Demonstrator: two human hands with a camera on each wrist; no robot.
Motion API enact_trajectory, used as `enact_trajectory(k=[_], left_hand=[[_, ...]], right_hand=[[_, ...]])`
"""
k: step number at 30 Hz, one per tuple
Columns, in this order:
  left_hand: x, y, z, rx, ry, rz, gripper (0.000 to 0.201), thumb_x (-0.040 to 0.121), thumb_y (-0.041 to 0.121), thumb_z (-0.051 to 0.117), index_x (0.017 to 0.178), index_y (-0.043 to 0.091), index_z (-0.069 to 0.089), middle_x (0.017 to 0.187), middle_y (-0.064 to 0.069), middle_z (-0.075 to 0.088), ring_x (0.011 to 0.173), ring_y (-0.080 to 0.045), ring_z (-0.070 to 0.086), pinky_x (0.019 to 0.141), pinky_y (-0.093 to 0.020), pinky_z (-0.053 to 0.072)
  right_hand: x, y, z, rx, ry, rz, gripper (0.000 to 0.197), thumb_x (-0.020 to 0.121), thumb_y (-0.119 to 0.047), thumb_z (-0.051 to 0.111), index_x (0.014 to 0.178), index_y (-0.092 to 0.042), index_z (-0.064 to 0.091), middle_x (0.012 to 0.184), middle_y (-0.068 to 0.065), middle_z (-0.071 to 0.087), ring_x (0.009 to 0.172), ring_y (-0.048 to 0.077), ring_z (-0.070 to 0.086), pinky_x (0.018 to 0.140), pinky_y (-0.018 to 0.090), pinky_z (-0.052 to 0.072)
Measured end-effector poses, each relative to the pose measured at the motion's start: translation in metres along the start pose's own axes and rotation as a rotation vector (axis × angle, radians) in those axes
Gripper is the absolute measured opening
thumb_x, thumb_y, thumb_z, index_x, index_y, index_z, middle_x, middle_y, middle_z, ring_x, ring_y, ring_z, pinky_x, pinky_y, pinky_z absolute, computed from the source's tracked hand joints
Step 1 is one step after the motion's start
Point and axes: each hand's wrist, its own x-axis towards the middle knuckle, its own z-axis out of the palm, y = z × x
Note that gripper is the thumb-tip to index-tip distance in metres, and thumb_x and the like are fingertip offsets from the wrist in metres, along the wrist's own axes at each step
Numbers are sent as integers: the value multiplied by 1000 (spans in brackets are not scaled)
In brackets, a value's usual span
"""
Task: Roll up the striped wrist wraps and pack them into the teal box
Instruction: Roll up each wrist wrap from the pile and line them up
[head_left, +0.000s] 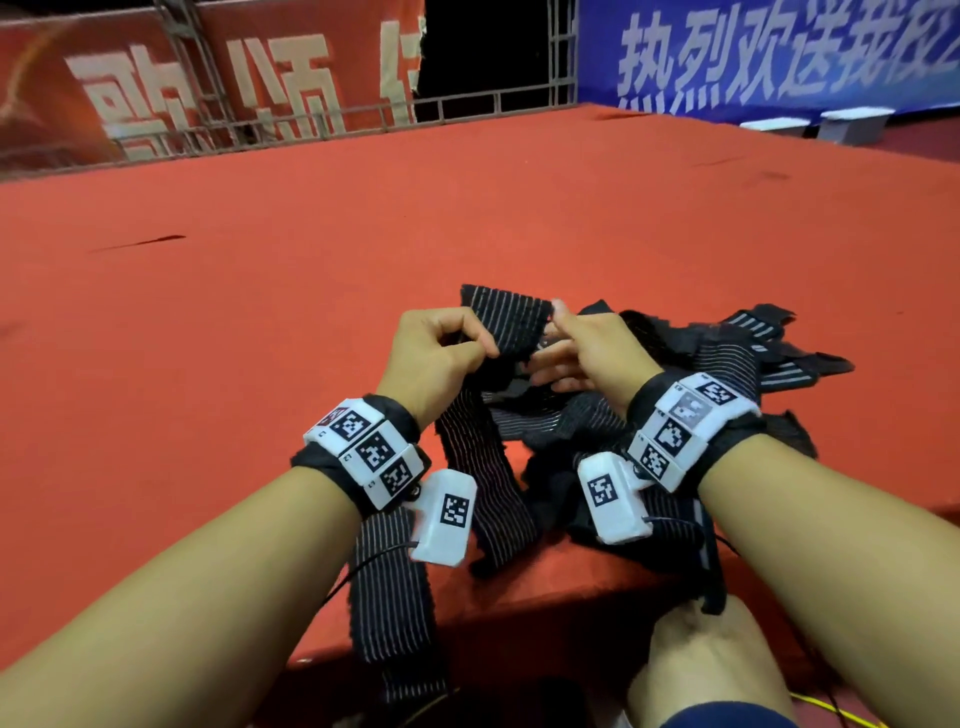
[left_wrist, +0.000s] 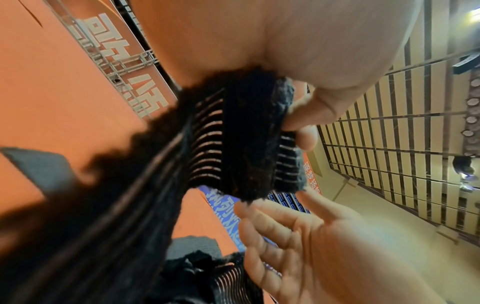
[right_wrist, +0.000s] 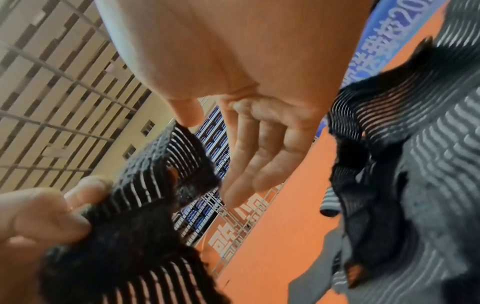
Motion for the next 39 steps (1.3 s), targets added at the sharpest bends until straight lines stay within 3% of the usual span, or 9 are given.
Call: enact_trajectory(k=[4,7,10,13,16,22,27,32,39], left_hand=[[-13,9,-20,-7,-26,8,21,56,0,50,56,15,65,52,5,55,54,-9,49,53,-21,39],[-21,18,-32,-40,-49,8,23,58,-1,50,61,12,68,63,-12,58,61,-24,55,58,-31,46],[-29,26,-42,-41,-75,53,38,63,-2,50,88,15,73,75,-10,64,69,-24,58,63,-36,49],[-34,34,-51,-39,-36,99,56,73,1,54,124,24,60,78,-10,60,71,-20,52,67,-32,46],[-36,43,-59,6,82,96,58,79,17,60,135,27,49,71,7,60,69,-12,55,68,-28,48],[-46,69,-70,70,192,98,43,89,37,66,130,26,57,79,8,65,74,-9,64,63,-33,52],[-55,92,-73,143,298,153,17,93,18,70,109,21,70,83,11,71,79,-7,68,75,-33,55],[-77,125,-74,200,315,291,22,86,9,74,102,23,71,97,12,72,93,-1,68,89,-23,55],[-96,143,-76,201,288,349,29,88,4,70,103,28,69,105,2,71,90,-4,67,78,-23,57]], right_hand=[[-11,-19,22,214,-59,24,55,104,-53,40,101,-5,66,79,13,71,63,23,70,61,32,60],[-18,-32,35,269,-54,-65,37,104,-36,52,100,-1,64,82,13,66,64,18,67,59,31,58],[-24,-43,45,245,-17,-197,8,97,1,58,92,-5,62,80,11,64,53,10,65,49,22,52],[-30,-51,49,212,-17,-290,25,89,16,60,92,-8,63,81,9,67,61,13,65,53,24,55],[-43,-59,51,153,-47,-408,36,84,23,60,106,-5,63,94,5,69,75,9,68,63,30,60],[-74,-77,54,97,-124,-540,46,78,25,62,107,-12,64,107,6,69,96,11,67,59,28,58],[-102,-91,50,56,-167,-568,44,79,18,68,110,-13,64,110,10,71,91,14,70,53,35,57],[-132,-110,54,115,-119,-609,17,95,-3,64,112,-1,63,86,6,69,62,9,64,44,22,46],[-163,-124,58,270,-109,-557,20,104,-4,38,121,-3,50,90,9,64,48,12,59,41,25,45]])
